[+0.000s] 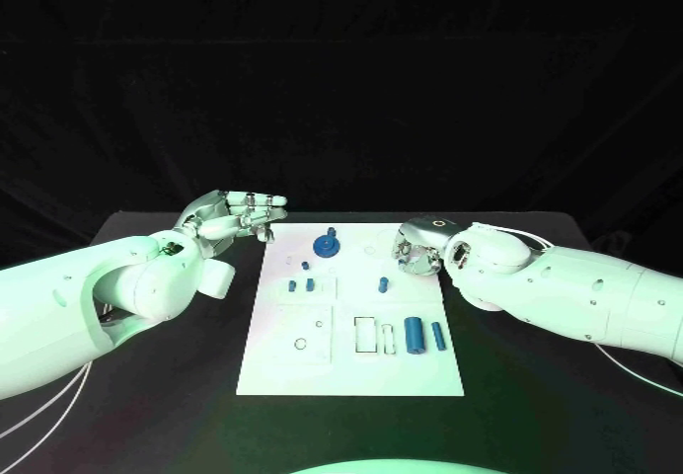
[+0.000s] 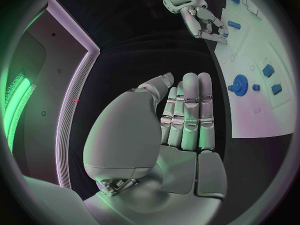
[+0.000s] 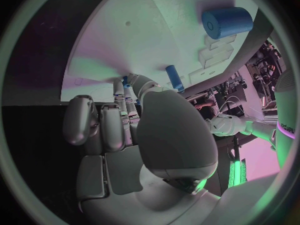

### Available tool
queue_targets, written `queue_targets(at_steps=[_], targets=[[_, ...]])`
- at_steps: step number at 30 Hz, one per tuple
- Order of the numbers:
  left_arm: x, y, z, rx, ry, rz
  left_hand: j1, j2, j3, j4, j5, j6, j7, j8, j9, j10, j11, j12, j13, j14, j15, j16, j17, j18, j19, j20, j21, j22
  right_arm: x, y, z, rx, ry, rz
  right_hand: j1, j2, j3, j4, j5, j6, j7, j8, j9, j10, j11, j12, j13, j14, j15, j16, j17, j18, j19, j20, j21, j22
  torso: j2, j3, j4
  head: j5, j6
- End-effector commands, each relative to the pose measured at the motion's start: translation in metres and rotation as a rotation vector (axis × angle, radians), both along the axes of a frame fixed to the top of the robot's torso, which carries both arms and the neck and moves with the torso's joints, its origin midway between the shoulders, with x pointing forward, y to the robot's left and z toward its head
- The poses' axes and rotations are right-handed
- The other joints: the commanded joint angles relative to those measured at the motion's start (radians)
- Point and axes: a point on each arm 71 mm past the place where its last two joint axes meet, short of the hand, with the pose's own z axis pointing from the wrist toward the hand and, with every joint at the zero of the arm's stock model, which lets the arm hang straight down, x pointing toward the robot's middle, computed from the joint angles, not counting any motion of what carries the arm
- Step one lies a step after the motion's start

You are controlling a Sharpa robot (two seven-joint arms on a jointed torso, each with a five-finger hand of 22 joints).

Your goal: Assemble the parts on the task board

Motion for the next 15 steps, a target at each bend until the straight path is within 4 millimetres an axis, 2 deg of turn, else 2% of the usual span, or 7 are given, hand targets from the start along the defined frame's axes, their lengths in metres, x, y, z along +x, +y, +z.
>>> queue_targets(at_steps=[1,5,9,15], targets=[[-0.0009,-0.0028,0.0015,-0.021,-0.004,-0.020,0.008,0.006,-0.006,0.000,-0.002,-0.009,0.001,-0.004,-0.002,-0.009,0.001,0.005,0.002,-0.007,0.003,-0.003,-0.001,0.013,-0.002,0.005,-0.005,-0.002,-0.0041,0.0006,-0.0114,-0.054,0.057,0.017,0.002,0.013,0.014,-0.007,-0.009,0.018,-0.006,0.009,0.005,0.016,-0.005,0.000,0.001,0.056,-0.012,0.007,0.004,-0.016,0.013,0.000,0.020,0.052,0.000,0.0000,-0.0008,0.003,-0.002],[-0.0010,-0.0026,0.0012,-0.018,-0.001,-0.023,0.013,0.008,-0.008,-0.002,-0.002,-0.011,0.002,-0.003,-0.002,-0.011,0.002,0.005,0.002,-0.007,0.003,-0.004,-0.002,0.014,-0.002,0.005,-0.006,-0.003,-0.0050,0.0011,-0.0122,-0.072,0.050,0.015,0.015,0.029,0.045,-0.035,-0.032,0.052,-0.018,0.024,0.019,0.048,-0.017,0.008,0.006,0.056,-0.022,0.018,0.010,-0.021,0.024,-0.008,0.049,0.074,-0.001,-0.0001,-0.0006,0.003,-0.004],[-0.0009,-0.0022,0.0011,-0.017,0.000,-0.024,0.016,0.010,-0.009,-0.004,-0.002,-0.012,0.003,-0.003,-0.002,-0.012,0.002,0.006,0.002,-0.008,0.003,-0.004,-0.003,0.014,-0.001,0.005,-0.007,-0.004,-0.0052,0.0001,-0.0109,-0.083,0.016,0.005,0.024,0.040,0.075,-0.059,-0.047,0.058,-0.018,0.025,0.025,0.057,-0.019,0.005,0.007,0.055,-0.025,0.021,0.008,-0.023,0.025,-0.013,0.057,0.082,0.000,-0.0001,0.0000,0.002,-0.006],[-0.0010,-0.0016,0.0010,-0.013,0.000,-0.028,0.027,0.014,-0.011,-0.011,-0.001,-0.013,0.004,-0.002,-0.003,-0.015,0.003,0.008,0.002,-0.009,0.003,-0.006,-0.004,0.014,0.000,0.005,-0.008,-0.005,-0.0062,-0.0018,-0.0077,-0.076,-0.028,-0.003,0.010,0.034,0.100,-0.079,-0.062,0.059,-0.016,0.022,0.032,0.061,-0.018,-0.002,0.007,0.053,-0.023,0.024,0.007,-0.025,0.027,-0.013,0.069,0.093,-0.001,0.0004,-0.0003,0.003,-0.009]])
